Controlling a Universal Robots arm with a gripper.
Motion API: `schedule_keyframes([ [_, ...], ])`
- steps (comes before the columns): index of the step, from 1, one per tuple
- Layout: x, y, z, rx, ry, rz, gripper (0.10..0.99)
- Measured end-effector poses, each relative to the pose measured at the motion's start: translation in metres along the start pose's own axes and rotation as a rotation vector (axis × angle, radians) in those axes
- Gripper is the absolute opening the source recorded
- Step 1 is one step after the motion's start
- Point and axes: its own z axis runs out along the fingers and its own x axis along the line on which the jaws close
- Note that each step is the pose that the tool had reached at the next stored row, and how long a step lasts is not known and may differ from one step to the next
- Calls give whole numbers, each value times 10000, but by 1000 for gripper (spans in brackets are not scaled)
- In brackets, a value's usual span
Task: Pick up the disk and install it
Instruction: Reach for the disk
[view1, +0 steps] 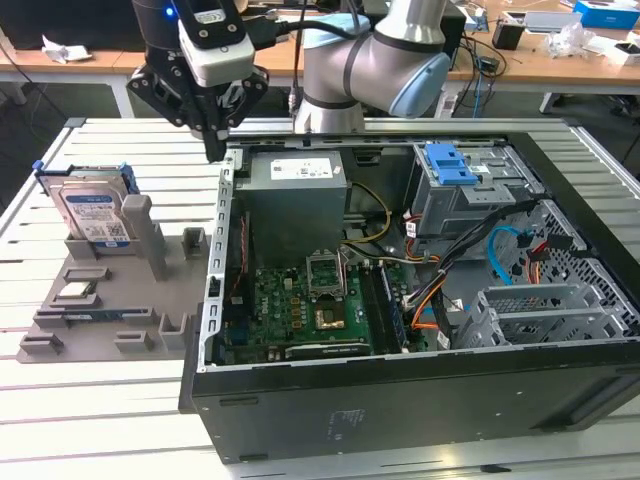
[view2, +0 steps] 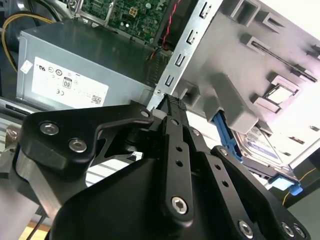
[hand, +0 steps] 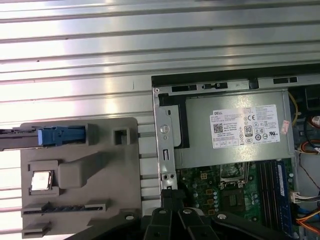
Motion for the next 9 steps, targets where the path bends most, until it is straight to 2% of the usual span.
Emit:
schedule_keyframes([
  [9,132,-10,-4,1,1,-1,106],
])
